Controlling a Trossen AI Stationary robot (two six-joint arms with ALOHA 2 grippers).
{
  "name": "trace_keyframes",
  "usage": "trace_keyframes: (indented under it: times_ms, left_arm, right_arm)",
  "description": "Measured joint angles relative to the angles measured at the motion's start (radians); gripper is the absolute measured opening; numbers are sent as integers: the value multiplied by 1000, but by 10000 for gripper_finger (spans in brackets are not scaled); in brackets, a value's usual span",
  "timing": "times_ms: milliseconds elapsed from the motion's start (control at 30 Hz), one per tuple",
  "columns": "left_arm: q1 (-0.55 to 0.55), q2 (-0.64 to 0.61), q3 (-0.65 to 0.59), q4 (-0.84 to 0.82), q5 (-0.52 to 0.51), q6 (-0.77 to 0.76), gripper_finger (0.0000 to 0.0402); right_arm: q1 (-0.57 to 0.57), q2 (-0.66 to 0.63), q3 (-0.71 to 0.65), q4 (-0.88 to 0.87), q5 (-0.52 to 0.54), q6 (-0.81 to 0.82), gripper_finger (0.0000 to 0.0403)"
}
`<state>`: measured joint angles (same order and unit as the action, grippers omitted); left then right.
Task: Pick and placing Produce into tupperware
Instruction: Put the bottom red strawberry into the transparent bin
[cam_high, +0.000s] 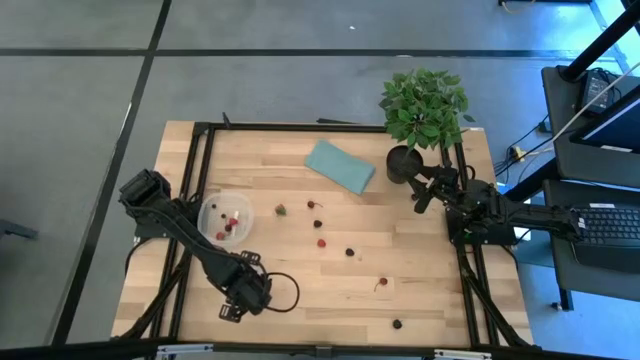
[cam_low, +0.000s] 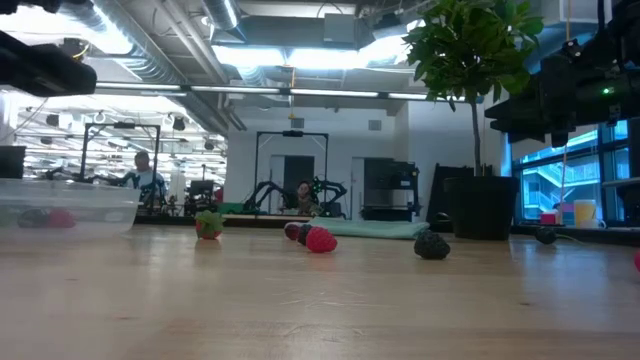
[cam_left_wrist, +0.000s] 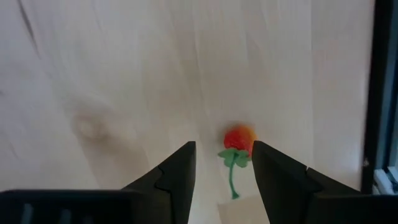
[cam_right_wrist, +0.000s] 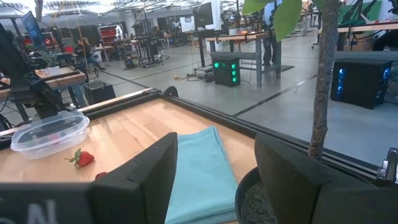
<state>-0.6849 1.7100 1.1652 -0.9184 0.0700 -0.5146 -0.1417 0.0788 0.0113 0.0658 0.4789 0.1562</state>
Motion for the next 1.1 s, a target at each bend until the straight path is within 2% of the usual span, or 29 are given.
trace_keyframes:
  times_ms: [200, 400, 733, 1100]
  left_arm:
    - [1, 0, 0, 8, -60, -1, 150]
    - [13, 0, 0, 8, -50, -32, 151]
    - [19, -1, 0, 11, -26, -165, 216]
    - [14, 4, 0, 27, -21, -161, 222]
  right_arm:
    - [0, 0, 0, 0, 0, -4, 217]
    - [0, 0, 0, 0, 0, -5, 217]
    - [0, 0, 0, 0, 0, -8, 217]
    - [0, 0, 0, 0, 0, -10, 217]
